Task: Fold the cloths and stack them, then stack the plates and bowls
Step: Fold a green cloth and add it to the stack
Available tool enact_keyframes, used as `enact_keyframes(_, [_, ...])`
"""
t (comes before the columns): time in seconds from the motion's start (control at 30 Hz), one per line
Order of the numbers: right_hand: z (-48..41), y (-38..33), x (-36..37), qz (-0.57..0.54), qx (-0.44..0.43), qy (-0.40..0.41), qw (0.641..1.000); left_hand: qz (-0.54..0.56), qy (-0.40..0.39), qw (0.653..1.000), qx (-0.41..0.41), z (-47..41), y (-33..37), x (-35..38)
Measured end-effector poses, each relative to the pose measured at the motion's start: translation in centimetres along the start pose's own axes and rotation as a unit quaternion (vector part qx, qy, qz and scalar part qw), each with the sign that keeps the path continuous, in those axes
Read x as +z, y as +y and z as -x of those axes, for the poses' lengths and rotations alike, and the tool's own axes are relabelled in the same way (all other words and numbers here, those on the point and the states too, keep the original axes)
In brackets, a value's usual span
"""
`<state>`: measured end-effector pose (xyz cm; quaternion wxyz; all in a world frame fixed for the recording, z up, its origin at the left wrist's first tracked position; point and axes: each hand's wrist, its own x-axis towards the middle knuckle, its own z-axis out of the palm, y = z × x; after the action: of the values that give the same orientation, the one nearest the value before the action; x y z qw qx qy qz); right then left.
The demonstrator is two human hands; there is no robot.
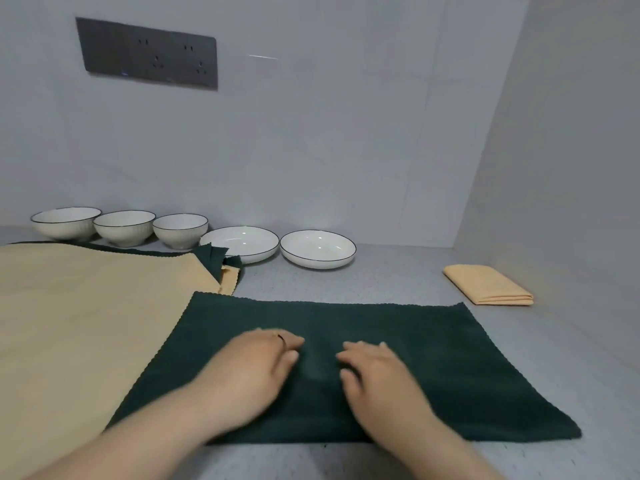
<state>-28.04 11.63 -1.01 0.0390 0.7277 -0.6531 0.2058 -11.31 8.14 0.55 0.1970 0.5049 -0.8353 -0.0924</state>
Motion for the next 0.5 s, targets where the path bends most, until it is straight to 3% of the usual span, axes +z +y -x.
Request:
enact_keyframes(0.07, [1.2,-1.7,1.0,-0.06,-0.032,-0.046,0.997,-0.019,-0.012,0.999,0.03,1.6,1.8,2.3])
enact_keyframes(0.13, [2.1,-1.9,2.4,-0.099,-0.031,-0.131,0.986,-0.007,-0.018,1.0,0.013,2.4,2.2,4.2])
enact_keyframes(0.17, [2.7,-1.8,2.7,-0.117,-0.031,-0.137,0.983,-0.003,-0.018,1.0,0.003,2.9,2.3,4.8])
enact_keyframes(0.5, [3.3,-1.0,1.7,-0.021,-0.006,-0.205,0.979,-0.083,-0.114,0.989,-0.053,3.9,1.8,4.2])
